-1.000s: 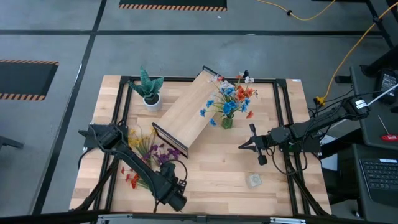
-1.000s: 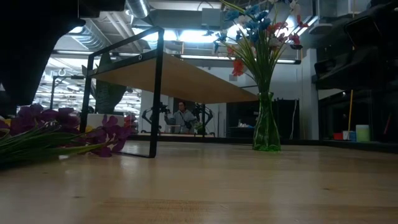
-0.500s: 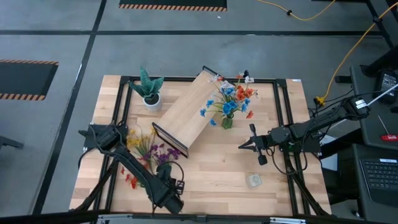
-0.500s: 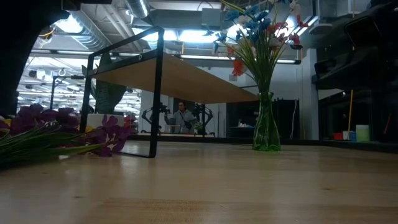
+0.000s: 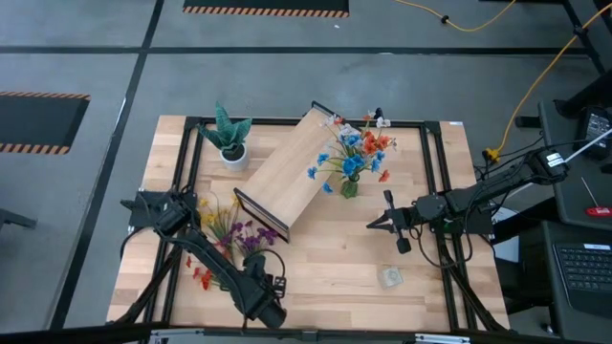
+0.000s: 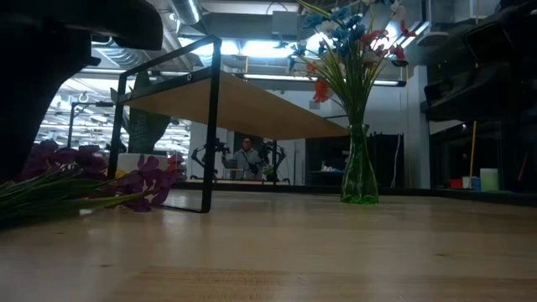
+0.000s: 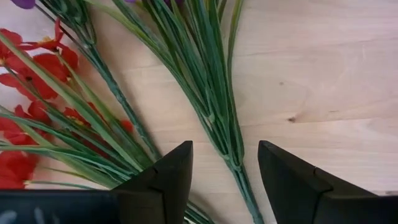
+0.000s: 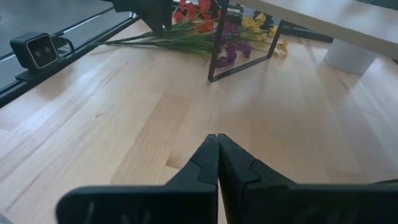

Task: Pick and place flowers into a vace then onto a shelf
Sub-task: Put the purple flowers into the transparent vase

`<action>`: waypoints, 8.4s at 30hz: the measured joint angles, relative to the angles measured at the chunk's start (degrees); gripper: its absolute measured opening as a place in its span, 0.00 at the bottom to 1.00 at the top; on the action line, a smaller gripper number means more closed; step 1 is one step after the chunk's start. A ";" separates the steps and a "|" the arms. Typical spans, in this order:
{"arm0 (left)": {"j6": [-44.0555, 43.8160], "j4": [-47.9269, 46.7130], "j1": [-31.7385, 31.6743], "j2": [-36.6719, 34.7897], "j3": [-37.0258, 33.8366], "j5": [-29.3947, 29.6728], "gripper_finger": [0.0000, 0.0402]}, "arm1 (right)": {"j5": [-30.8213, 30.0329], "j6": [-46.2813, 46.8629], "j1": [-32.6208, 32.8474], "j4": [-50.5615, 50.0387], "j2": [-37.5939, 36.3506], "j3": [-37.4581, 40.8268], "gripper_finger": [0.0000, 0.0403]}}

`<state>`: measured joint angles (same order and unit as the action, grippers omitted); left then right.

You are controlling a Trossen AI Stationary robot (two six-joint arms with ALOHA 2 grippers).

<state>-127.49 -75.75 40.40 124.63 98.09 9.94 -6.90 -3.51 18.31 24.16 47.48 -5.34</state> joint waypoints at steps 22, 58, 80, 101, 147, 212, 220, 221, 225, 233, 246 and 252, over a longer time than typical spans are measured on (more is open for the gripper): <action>1.58 11.94 0.28 0.48 -9.43 1.54 0.32 | -0.01 0.29 0.00 0.01 0.01 0.00 0.01; 15.62 6.32 6.81 -16.29 -6.15 7.54 0.01 | -0.01 0.53 0.00 0.01 0.00 0.00 0.01; 64.52 28.20 5.73 -16.39 -6.13 37.31 0.01 | 5.60 4.94 0.00 1.68 -0.02 0.00 0.01; 118.46 89.12 -14.85 -18.92 -25.09 15.91 0.01 | 8.14 0.68 0.00 5.27 0.00 0.00 0.01; 138.79 122.56 -29.93 -17.65 -31.98 -2.55 0.01 | -2.29 -4.26 0.04 13.86 11.08 -16.86 0.35; 135.12 103.49 -21.27 -26.33 -33.62 7.42 0.12 | -6.17 -1.16 8.79 -8.83 -2.02 -17.92 0.02; 132.28 104.69 -20.17 -26.33 -35.60 14.41 0.01 | -20.05 4.33 25.13 -19.83 -6.43 -21.97 0.02; 132.31 104.68 -20.19 -26.33 -35.61 14.99 0.01 | -21.81 5.27 27.16 -20.40 -6.19 -22.01 0.02; 133.08 104.64 -20.13 -26.33 -35.61 15.89 0.00 | -30.16 11.26 34.76 -23.39 -4.33 -22.01 0.02; 133.15 104.66 -20.13 -26.33 -35.61 15.99 0.00 | -39.26 18.48 45.21 -25.64 2.68 -23.86 0.02; 131.82 104.66 -20.13 -26.33 -35.62 15.95 0.00 | -53.34 27.94 54.01 -28.04 13.87 -30.32 0.02; 131.57 104.66 -20.13 -26.33 -35.61 15.95 0.01 | -54.11 30.99 55.47 -26.41 16.52 -30.05 0.02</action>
<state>4.08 28.91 20.27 98.30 62.48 25.89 -61.01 27.48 73.78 -2.26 64.00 -35.40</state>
